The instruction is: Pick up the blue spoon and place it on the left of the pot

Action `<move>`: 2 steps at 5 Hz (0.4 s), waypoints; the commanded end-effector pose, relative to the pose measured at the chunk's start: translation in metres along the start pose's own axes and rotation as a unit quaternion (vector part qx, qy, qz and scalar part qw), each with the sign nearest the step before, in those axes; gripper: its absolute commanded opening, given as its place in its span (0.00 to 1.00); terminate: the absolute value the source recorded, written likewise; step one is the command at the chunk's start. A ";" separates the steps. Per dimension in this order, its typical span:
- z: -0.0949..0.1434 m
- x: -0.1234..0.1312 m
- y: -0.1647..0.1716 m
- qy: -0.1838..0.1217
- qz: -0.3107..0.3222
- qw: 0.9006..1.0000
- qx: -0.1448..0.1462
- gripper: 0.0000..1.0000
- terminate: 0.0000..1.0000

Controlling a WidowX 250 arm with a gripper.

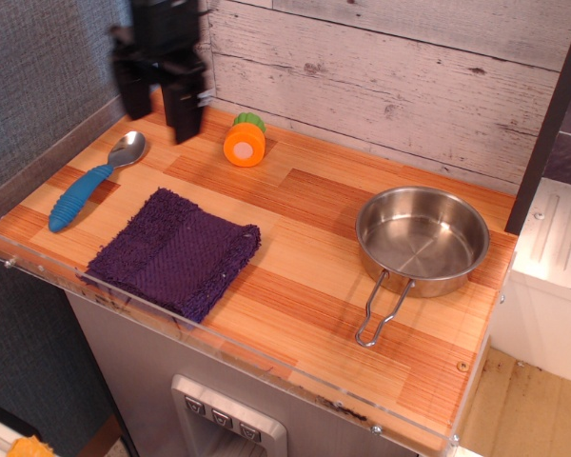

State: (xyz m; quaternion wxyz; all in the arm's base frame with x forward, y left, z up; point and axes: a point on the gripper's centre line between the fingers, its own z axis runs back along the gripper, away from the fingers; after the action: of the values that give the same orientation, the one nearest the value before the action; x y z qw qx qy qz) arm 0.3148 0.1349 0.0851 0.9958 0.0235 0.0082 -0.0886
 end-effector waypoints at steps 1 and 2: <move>-0.007 -0.051 0.047 0.006 0.045 0.998 0.054 1.00 0.00; -0.024 -0.061 0.047 0.011 0.089 0.995 0.049 1.00 0.00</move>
State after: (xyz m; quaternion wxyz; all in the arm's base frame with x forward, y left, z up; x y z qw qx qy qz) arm 0.2639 0.1880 0.0510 0.9977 0.0619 0.0270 -0.0023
